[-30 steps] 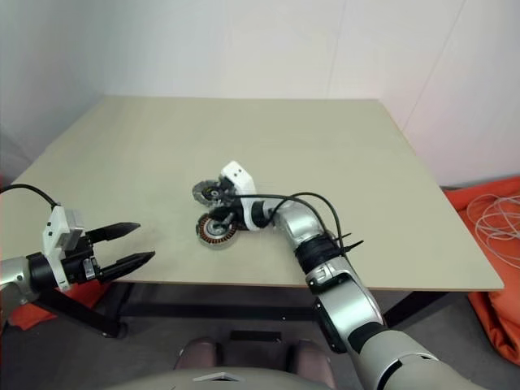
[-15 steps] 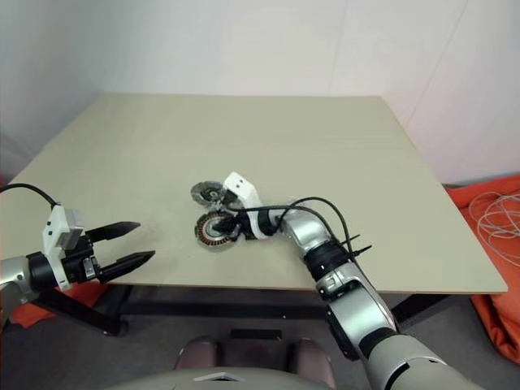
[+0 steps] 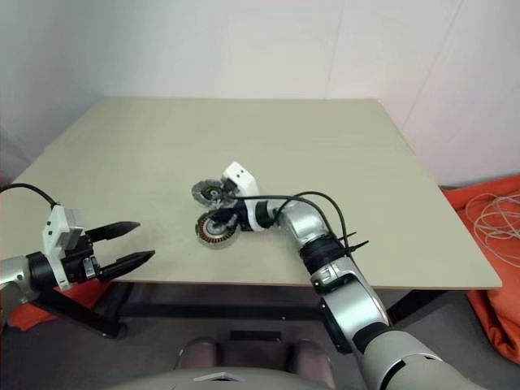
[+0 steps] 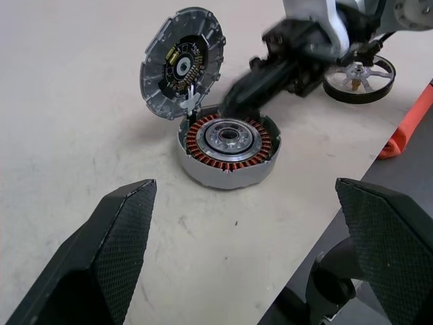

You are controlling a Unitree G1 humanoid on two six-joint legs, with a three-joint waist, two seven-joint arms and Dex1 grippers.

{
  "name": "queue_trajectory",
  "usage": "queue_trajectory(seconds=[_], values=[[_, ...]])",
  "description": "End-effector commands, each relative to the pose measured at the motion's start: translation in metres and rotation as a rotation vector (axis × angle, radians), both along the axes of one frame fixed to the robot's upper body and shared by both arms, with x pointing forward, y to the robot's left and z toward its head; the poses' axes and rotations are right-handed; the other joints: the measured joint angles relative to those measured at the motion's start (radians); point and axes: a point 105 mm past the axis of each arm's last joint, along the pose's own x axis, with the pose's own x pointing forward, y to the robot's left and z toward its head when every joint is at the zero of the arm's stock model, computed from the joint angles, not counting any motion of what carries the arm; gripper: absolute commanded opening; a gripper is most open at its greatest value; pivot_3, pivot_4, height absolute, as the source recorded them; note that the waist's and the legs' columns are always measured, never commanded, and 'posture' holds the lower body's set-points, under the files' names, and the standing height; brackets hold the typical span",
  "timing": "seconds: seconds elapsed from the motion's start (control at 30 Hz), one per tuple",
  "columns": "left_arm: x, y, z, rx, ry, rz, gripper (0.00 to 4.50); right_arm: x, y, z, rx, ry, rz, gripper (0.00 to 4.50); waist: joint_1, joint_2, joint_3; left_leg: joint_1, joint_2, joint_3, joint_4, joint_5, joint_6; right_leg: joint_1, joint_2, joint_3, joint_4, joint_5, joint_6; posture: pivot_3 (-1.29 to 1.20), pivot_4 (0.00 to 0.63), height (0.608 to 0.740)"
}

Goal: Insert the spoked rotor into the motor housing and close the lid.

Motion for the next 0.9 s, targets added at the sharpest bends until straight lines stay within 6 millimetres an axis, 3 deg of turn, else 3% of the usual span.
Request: queue_trajectory(seconds=[0.03,0.17,0.23,0.33,0.43,0.53,0.73,0.9], values=[[0.001,0.003,0.009,0.009,-0.045,0.01,4.5,0.002,0.01,0.039,0.11,-0.067,0.012,0.02,0.001,0.0,0.0,0.0,0.0,0.0,0.0,0.0,0.0,0.0,0.0,0.0,0.0,0.0,0.0,0.0,0.0,0.74],[0.001,0.004,0.009,0.007,-0.044,0.013,4.5,0.0,0.012,0.035,0.089,-0.067,0.022,0.02,0.001,0.0,0.0,-0.001,0.0,0.0,0.0,0.0,0.0,0.0,0.0,0.0,0.0,0.0,0.0,0.0,0.0,0.74],[0.0,0.004,0.009,0.006,-0.044,0.014,4.5,-0.004,0.01,0.016,0.001,-0.069,0.041,0.02,0.001,0.0,0.0,-0.002,0.0,0.001,0.0,0.0,0.0,-0.001,0.0,0.0,0.0,0.0,0.0,0.0,0.0,0.74],[0.0,0.004,0.009,0.006,-0.045,0.015,4.5,-0.011,-0.004,-0.036,-0.201,-0.033,0.046,0.02,0.001,-0.001,-0.001,-0.004,0.0,0.001,-0.002,-0.001,0.0,-0.002,0.0,0.0,0.0,0.0,-0.001,0.0,0.0,0.74],[0.0,0.004,0.009,0.007,-0.045,0.017,4.5,-0.013,-0.011,-0.051,-0.251,-0.021,0.042,0.02,0.0,0.0,-0.001,-0.005,-0.001,0.002,-0.002,-0.002,-0.001,-0.003,0.0,0.0,0.0,0.0,-0.001,0.0,0.0,0.74],[0.0,0.004,0.009,0.009,-0.046,0.017,4.5,-0.009,-0.008,-0.042,-0.215,-0.026,0.026,0.02,0.0,0.001,-0.002,-0.001,0.0,0.002,-0.002,-0.002,-0.001,-0.001,0.0,0.0,0.0,0.0,0.0,0.0,0.0,0.74],[0.001,0.003,0.01,0.008,-0.05,0.015,4.5,0.0,0.002,0.002,-0.031,-0.024,0.0,0.02,0.001,0.001,-0.001,-0.002,0.0,0.001,-0.001,-0.002,-0.001,-0.001,0.0,0.0,0.0,0.0,0.0,0.0,0.0,0.74],[0.001,0.006,0.011,0.009,-0.05,0.023,4.5,-0.005,-0.015,0.039,0.068,-0.028,0.046,0.02,0.004,0.001,-0.001,-0.002,0.0,0.001,-0.001,-0.002,-0.001,-0.001,0.0,0.0,0.0,0.0,0.0,0.0,0.0,0.74]])
